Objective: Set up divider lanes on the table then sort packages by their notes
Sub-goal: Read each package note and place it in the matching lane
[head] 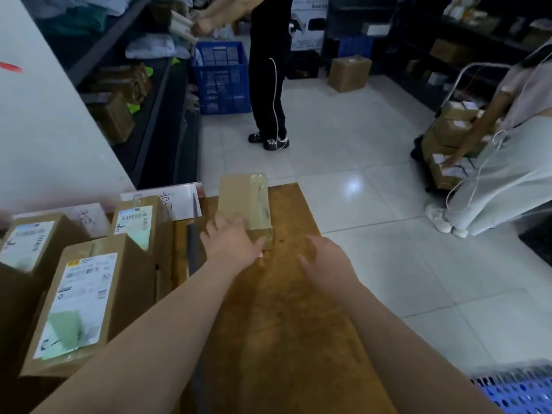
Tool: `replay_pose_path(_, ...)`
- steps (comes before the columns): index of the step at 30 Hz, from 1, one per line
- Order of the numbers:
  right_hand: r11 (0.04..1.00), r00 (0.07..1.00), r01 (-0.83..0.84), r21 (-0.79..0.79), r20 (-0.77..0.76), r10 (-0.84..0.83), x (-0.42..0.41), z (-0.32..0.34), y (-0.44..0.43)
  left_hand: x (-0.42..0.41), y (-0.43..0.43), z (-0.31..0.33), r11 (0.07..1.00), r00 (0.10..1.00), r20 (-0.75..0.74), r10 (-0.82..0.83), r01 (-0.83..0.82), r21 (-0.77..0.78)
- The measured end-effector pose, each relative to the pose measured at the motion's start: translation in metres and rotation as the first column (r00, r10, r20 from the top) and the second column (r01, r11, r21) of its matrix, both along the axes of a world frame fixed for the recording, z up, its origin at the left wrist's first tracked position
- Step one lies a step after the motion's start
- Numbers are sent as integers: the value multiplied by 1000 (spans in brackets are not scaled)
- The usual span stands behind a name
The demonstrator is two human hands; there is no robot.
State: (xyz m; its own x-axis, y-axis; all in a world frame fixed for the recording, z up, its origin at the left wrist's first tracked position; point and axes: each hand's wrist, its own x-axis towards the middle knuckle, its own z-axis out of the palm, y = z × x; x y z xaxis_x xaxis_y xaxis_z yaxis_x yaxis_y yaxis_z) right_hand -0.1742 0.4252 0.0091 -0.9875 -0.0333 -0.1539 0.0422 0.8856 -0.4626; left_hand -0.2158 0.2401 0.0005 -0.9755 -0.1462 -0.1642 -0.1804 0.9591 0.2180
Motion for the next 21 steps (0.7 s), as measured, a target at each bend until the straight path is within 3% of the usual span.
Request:
replay_pose_path(7,998,997,-45,-46,64,48,-49,-28,27,-58,17,-37,986,972,162,168,-166,-22)
replay_pose_path(13,994,994,-70,-86,81,77,-69,-42,46,-77,25,-55,968,955,158,250,-250,-21)
replay_pose_path(15,991,992,-79,-110,90,89,-71,-43,52,-74,27,-54,963,954,140,266,-270,12)
replay_pose_path(17,986,992,-59,-153,103,76,-73,-41,58,-67,32,-51,930,937,141,319,-338,145)
replay_pose_path(19,981,993,-29,-191,105,50,-75,-38,65,-54,38,-46,779,890,195,413,-456,431)
replay_pose_path(21,975,994,-19,-223,102,42,-73,-36,69,-36,46,-37,423,833,294,469,-504,753)
